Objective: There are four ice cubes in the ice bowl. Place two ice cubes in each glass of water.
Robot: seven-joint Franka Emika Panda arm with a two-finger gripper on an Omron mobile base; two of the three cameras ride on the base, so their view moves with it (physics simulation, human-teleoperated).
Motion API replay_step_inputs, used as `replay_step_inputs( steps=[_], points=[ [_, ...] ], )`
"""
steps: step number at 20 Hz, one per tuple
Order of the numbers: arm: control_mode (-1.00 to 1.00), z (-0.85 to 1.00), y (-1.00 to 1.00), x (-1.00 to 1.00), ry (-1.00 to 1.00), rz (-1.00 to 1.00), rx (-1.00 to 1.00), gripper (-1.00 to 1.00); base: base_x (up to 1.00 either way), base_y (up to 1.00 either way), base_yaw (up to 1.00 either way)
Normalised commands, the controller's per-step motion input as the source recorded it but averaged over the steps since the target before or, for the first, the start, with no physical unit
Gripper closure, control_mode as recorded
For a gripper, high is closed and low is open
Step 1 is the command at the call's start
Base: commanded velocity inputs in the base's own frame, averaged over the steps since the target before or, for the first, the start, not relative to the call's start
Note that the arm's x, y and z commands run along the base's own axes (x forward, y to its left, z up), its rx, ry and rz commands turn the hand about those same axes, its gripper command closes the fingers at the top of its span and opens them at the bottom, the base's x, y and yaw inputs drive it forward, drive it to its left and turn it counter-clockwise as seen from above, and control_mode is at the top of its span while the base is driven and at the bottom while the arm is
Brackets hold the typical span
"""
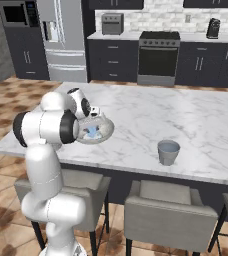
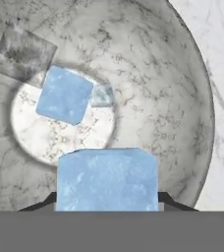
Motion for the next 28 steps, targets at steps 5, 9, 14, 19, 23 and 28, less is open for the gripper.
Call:
replay_step_inputs(
  steps=[5, 9, 14, 19, 23, 28],
  points=[
    [-1.0, 1.0, -0.22, -0.04, -0.08, -0.18, 0.13, 1.0, 0.0, 0.0, 0.0],
    [-1.0, 0.86, -0.7, -0.15, -0.02, -0.37, 0.16, 1.0, 0.0, 0.0, 0.0],
    [-1.0, 0.38, -0.99, -0.27, 0.13, -0.42, 0.13, 1.0, 0.0, 0.0, 0.0],
    [-1.0, 0.05, -1.0, -0.21, 0.1, -0.42, 0.06, 1.0, 0.0, 0.0, 0.0],
    [-1.0, 0.0, -1.0, -0.04, 0.12, -0.36, 0.01, 1.0, 0.0, 0.0, 0.0],
    [-1.0, 0.0, -1.0, -0.06, 0.09, -0.28, 0.01, 1.0, 0.0, 0.0, 0.0]
  ],
)
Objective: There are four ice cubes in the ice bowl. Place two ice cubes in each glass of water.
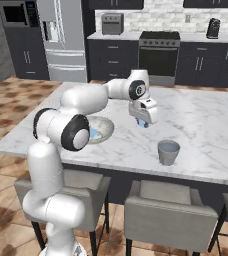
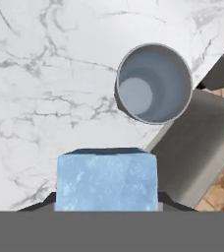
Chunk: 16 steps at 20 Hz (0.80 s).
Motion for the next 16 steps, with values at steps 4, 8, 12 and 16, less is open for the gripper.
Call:
replay_step_inputs(
  steps=[4, 8, 12, 16],
  points=[
    [-1.0, -0.01, -1.0, -0.11, 0.08, -0.17, 0.02, 1.0, 0.0, 0.0, 0.0],
    [-1.0, -0.19, -0.89, -0.08, 0.04, -0.12, 0.01, 1.0, 0.0, 0.0, 0.0],
    [-1.0, -0.34, -0.6, -0.04, 0.0, -0.08, 0.0, 1.0, 0.0, 0.0, 0.0],
    [-1.0, -0.47, -0.15, 0.0, 0.0, -0.03, 0.0, 1.0, 0.0, 0.0, 0.0]
  ],
)
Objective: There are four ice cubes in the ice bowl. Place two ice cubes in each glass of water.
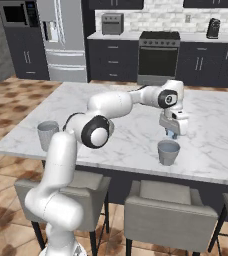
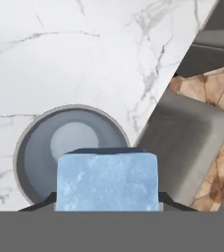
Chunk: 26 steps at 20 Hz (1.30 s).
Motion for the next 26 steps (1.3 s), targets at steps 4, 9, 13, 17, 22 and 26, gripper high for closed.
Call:
replay_step_inputs(
  steps=[4, 9, 13, 17, 22, 26],
  points=[
    [-1.0, -0.42, 0.0, 0.0, -0.05, -0.01, 0.0, 1.0, 0.0, 0.0, 0.0],
    [-1.0, -0.29, 0.0, 0.0, -0.05, -0.03, 0.0, 1.0, 0.0, 0.0, 0.0],
    [-1.0, -0.21, 0.0, -0.24, -0.09, -0.08, 0.0, 1.0, 0.0, 0.0, 0.0],
    [-1.0, -0.04, 0.24, -0.29, -0.18, -0.14, 0.0, 1.0, 0.0, 0.0, 0.0],
    [-1.0, -0.08, 0.5, 0.02, -0.23, -0.14, 0.0, 1.0, 0.0, 0.0, 0.0],
    [-1.0, -0.28, 0.16, 0.25, -0.12, -0.08, 0.0, 1.0, 0.0, 0.0, 0.0]
  ],
)
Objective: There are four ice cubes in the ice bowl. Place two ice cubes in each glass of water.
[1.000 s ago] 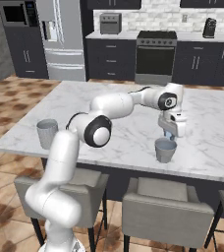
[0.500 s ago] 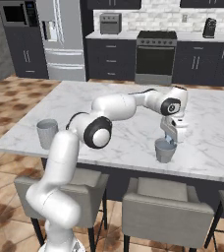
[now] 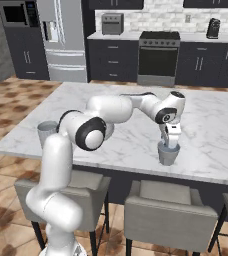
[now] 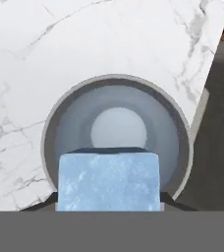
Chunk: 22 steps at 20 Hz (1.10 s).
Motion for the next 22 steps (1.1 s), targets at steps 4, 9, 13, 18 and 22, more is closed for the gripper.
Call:
replay_step_inputs(
  steps=[4, 9, 13, 18, 22],
  points=[
    [-1.0, -0.44, -0.02, 0.35, 0.0, -0.02, 0.0, 1.0, 0.0, 0.0, 0.0],
    [-1.0, -0.08, -0.27, 0.35, 0.02, 0.0, 0.0, 1.0, 0.0, 0.0, 0.0],
    [-1.0, 0.0, -0.37, 0.32, 0.05, 0.0, 0.01, 1.0, 0.0, 0.0, 0.0],
    [-1.0, 0.0, -0.42, 0.0, 0.03, 0.0, 0.0, -1.0, 0.0, 0.0, 0.0],
    [-1.0, 0.0, -0.19, 0.0, 0.0, 0.0, 0.0, -1.0, 0.0, 0.0, 0.0]
  ],
)
